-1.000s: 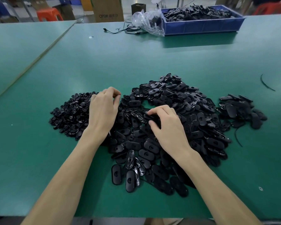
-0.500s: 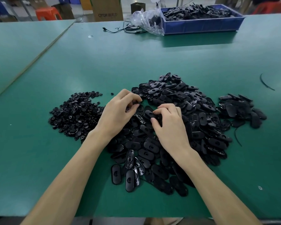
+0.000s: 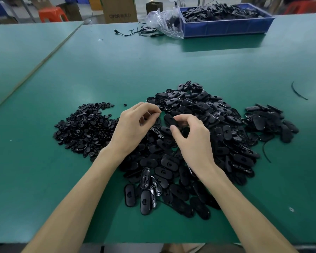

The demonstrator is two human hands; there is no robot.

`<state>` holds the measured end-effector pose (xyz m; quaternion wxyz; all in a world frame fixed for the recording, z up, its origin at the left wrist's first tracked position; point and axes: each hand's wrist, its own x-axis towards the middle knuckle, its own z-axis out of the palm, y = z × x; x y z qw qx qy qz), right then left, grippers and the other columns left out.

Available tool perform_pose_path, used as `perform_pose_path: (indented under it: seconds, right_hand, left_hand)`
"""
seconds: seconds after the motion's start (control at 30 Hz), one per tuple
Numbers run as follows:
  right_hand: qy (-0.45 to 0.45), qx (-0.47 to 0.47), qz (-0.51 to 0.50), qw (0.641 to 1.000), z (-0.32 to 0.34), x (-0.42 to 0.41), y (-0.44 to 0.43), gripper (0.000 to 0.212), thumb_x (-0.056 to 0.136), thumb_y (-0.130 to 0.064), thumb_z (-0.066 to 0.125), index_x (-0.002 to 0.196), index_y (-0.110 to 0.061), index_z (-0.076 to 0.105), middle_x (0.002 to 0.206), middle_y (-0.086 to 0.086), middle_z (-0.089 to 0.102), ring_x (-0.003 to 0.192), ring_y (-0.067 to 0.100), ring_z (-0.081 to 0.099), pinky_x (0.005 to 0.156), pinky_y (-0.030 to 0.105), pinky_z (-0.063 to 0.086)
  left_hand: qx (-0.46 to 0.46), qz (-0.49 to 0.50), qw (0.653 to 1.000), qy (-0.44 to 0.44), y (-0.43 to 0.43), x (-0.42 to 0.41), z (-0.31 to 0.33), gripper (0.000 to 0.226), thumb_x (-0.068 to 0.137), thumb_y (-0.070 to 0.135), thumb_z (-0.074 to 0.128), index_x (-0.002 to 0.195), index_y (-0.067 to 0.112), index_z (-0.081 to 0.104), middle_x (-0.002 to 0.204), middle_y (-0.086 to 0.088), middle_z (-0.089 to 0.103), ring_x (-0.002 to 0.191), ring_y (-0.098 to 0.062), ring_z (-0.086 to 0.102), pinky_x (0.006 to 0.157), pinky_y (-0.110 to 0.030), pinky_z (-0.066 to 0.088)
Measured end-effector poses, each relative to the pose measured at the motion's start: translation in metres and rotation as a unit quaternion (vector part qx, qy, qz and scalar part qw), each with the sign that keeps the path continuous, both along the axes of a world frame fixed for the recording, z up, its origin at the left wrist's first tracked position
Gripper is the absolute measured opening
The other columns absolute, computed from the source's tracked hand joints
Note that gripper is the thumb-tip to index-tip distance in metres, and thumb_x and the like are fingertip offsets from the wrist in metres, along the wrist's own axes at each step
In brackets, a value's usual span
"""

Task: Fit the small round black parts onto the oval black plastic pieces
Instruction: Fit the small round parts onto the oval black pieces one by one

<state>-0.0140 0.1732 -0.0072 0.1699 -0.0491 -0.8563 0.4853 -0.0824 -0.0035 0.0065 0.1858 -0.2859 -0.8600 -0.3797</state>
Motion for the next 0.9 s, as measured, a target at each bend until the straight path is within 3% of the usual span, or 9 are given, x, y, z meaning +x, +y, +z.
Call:
perform_pose_path:
  seconds: [0.07, 0.13, 0.43, 0.9]
  right_hand:
    - [0.003, -0.027, -0.002, 1.000, 0.0001, 0.0004, 0.0000, 0.021, 0.100, -0.020, 0.069, 0.119, -0.028, 0.065, 0.108, -0.014, 0.066, 0.110, 0.008, 0.061, 0.095, 0.022, 0.049]
    - [0.010, -0.045, -0.006, 0.999, 0.0002, 0.0001, -0.0002, 0.021, 0.100, -0.019, 0.069, 0.118, -0.029, 0.066, 0.105, -0.010, 0.069, 0.106, 0.007, 0.064, 0.094, 0.027, 0.052]
    - [0.025, -0.068, -0.014, 0.997, -0.0002, -0.0004, 0.0011, 0.023, 0.098, -0.017, 0.071, 0.114, -0.032, 0.066, 0.102, -0.009, 0.070, 0.100, 0.004, 0.065, 0.091, 0.018, 0.050]
    - [0.030, -0.080, -0.015, 0.996, 0.0013, -0.0001, 0.0008, 0.023, 0.097, -0.015, 0.072, 0.115, -0.028, 0.068, 0.103, -0.007, 0.071, 0.100, 0.005, 0.067, 0.092, 0.022, 0.052]
  left_hand:
    - [-0.016, -0.003, 1.000, 0.023, 0.0006, 0.0015, 0.0011, 0.008, 0.101, 0.021, 0.067, 0.108, 0.023, 0.070, 0.103, 0.013, 0.065, 0.081, -0.009, 0.061, 0.072, -0.020, 0.049]
    - [-0.035, -0.005, 0.998, 0.048, 0.0013, 0.0022, 0.0023, 0.008, 0.103, 0.025, 0.063, 0.110, 0.024, 0.067, 0.106, 0.015, 0.061, 0.080, -0.008, 0.060, 0.071, -0.022, 0.049]
    - [-0.014, -0.006, 0.998, 0.064, 0.0030, 0.0040, 0.0016, 0.012, 0.102, 0.018, 0.066, 0.110, 0.015, 0.073, 0.106, 0.005, 0.059, 0.078, -0.009, 0.057, 0.071, -0.029, 0.052]
    - [0.004, -0.018, 0.998, 0.066, 0.0085, 0.0071, -0.0003, 0.015, 0.100, 0.019, 0.067, 0.116, 0.019, 0.066, 0.110, 0.012, 0.056, 0.082, -0.009, 0.059, 0.071, -0.030, 0.052]
